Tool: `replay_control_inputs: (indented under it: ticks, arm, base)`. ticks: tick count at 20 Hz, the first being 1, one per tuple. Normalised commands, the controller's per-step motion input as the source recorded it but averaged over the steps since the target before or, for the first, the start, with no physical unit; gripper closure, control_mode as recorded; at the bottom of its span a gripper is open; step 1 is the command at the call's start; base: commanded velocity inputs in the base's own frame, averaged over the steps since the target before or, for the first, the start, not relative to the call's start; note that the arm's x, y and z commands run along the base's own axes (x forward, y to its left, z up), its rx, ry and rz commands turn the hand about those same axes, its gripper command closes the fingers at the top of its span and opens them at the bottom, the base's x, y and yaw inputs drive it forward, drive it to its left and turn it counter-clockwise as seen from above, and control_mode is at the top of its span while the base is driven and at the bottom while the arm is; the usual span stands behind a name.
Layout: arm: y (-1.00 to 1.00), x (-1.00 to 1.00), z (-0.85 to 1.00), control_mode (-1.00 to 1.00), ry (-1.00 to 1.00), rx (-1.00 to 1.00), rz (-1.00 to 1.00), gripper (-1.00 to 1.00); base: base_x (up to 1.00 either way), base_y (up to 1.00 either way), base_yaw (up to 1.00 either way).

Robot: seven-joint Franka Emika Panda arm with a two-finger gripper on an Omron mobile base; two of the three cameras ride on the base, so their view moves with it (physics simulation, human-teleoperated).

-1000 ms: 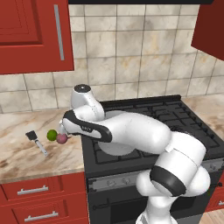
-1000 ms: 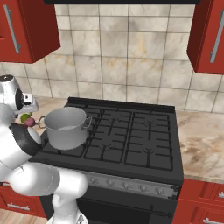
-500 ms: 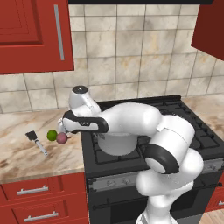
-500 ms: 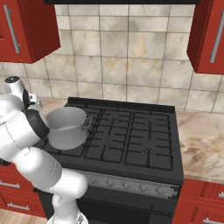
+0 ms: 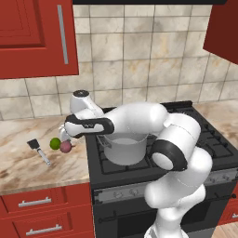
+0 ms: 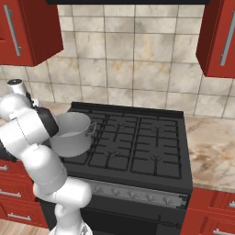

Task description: Put the onion and lime in the pot. Retrieve the spatula and lightly stir the vegetables in the pot.

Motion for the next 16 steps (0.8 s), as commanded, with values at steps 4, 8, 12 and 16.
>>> replay_control_inputs:
  ticks: [4, 8, 12, 16]
  arm:
    - [0.14, 0.00, -0.06, -1.00, 0.09, 0.00, 0.00, -1.00]
    - [0.05, 0.00, -0.01, -1.00, 0.09, 0.00, -0.02, -1.00]
    - [0.00, 0.02, -0.04, -1.00, 0.05, 0.00, -0.03, -1.00]
    - [0.03, 0.01, -0.29, -1.00, 0.03, 0.00, 0.00, -1.00]
  base:
    - [0.00, 0.00, 0.00]
    - [0.00, 0.00, 0.00]
    - [0.00, 0.00, 0.00]
    - [0.00, 0.00, 0.00]
